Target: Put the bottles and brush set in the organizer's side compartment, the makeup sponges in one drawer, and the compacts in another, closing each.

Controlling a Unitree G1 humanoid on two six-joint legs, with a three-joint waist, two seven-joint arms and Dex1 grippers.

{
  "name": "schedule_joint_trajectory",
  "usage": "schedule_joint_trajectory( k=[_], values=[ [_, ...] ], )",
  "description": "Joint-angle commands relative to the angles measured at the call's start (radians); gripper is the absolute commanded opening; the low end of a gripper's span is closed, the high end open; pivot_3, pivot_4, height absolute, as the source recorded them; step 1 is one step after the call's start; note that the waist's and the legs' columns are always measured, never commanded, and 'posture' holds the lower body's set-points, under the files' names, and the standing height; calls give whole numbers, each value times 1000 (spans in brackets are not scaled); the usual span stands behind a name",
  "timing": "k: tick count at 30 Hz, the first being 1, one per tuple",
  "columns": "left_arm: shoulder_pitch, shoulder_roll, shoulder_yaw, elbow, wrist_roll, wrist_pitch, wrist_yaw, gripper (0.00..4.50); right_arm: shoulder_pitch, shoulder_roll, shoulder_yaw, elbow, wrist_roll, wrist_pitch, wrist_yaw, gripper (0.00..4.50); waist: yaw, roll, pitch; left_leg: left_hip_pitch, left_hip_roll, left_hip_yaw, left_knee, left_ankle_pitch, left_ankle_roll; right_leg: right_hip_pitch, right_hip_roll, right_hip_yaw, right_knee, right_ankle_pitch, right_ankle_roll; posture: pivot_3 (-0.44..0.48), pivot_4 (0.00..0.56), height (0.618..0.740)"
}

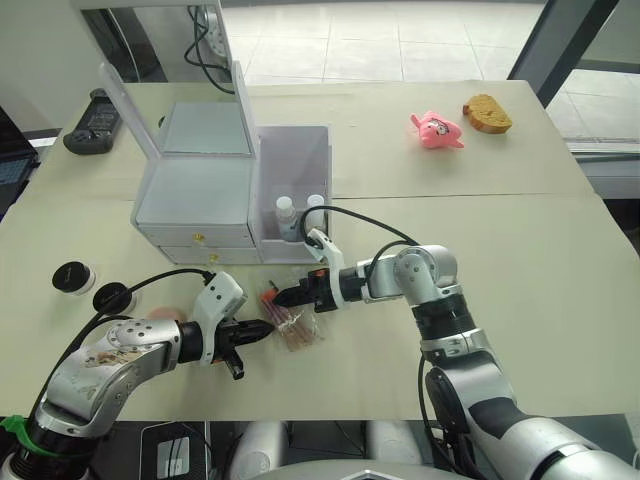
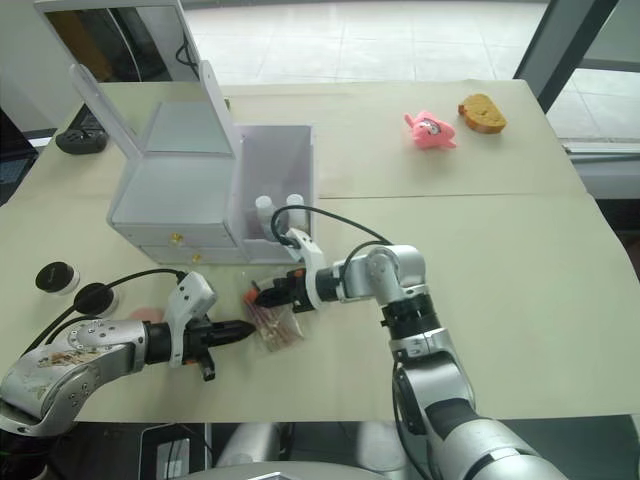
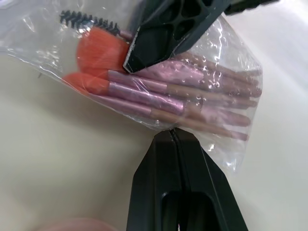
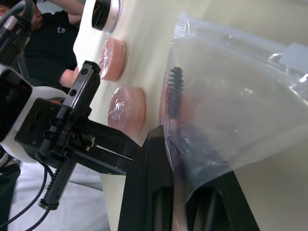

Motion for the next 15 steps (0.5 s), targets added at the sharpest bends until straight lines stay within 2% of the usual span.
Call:
schedule_joint_trajectory(
  k=[1, 5, 7, 9, 11, 12, 15],
  values=[
    [-31, -37, 125, -25, -119, -37, -43, 0, 29, -71, -12, -103, 27, 66, 14, 65, 10, 0, 0, -1, 0, 0, 1, 0, 0, -1, 0, 0, 0, 0, 0, 0, 150, 740],
    [-6, -36, 284, -48, -293, -15, -92, 0, -4, -224, -48, -340, 115, 101, 89, 65, 18, 0, 1, -5, -1, 0, 3, 0, 0, -3, -1, 0, -1, 0, 0, 0, 150, 740],
    [32, -19, 351, -78, -359, -16, -120, 0, -25, -283, -76, -465, 161, 20, 158, 65, 14, 0, 1, -6, -1, 0, 3, 0, 0, -3, -1, 0, -2, 0, 0, 0, 150, 740],
    [64, -17, 410, -108, -366, -51, -105, 0, -90, -325, -142, -549, 204, -100, 238, 65, 2, 1, 2, -6, 0, 0, 2, 0, 1, -5, -1, 0, -2, 0, 0, 0, 150, 740],
    [71, -26, 439, -114, -374, -68, -73, 0, -127, -337, -176, -561, 206, -197, 272, 65, -4, 1, 2, -5, 1, 1, 1, 0, 1, -5, 0, 0, -1, 0, 0, 0, 150, 740],
    [67, -31, 451, -112, -389, -64, -43, 0, -169, -336, -173, -524, 158, -304, 292, 65, -4, 1, 2, -5, 1, 1, 1, 0, 1, -4, 0, -1, -1, 0, 0, 0, 150, 740],
    [30, -103, 467, -119, -380, -119, 80, 0, -328, -291, -156, -297, 32, -613, 363, 65, -4, 1, 2, -3, 0, 1, 1, 0, 1, -1, 0, -1, -2, 0, 0, 0, 150, 740]
  ],
)
